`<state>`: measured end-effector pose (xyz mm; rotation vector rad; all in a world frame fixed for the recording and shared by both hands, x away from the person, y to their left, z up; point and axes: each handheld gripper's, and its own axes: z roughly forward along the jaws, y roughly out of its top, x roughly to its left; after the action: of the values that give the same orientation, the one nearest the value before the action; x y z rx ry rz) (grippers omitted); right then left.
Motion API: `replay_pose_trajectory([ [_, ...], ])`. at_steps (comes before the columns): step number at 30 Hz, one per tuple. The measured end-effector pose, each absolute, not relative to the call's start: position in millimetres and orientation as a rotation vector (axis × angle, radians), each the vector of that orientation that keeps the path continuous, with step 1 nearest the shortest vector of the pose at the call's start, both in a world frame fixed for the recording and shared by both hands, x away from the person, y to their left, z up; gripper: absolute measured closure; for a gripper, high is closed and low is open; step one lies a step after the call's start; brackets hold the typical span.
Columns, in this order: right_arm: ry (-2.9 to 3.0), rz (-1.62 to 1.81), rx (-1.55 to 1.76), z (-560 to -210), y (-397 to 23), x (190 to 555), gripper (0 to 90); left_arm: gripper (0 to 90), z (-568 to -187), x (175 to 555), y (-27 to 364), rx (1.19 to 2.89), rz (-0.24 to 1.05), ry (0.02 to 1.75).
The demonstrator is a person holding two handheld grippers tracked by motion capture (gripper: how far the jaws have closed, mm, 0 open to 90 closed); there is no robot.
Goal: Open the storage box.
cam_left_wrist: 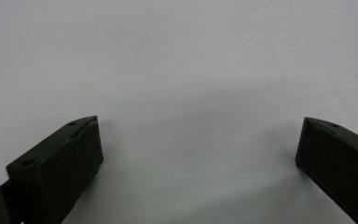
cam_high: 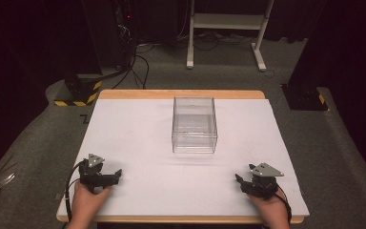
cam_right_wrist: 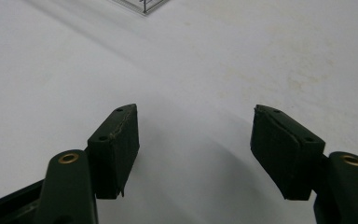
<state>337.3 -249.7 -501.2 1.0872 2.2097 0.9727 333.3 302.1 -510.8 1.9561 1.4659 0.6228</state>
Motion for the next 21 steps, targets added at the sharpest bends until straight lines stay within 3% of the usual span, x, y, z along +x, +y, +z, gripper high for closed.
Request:
replay_pose_trajectory([
  [21, 2.18, 1.013, 1.112, -499.9, -252.9, 335.9, 35.6, 0.5, -510.8, 333.3, 301.8, 1.953, 0.619, 1.469],
])
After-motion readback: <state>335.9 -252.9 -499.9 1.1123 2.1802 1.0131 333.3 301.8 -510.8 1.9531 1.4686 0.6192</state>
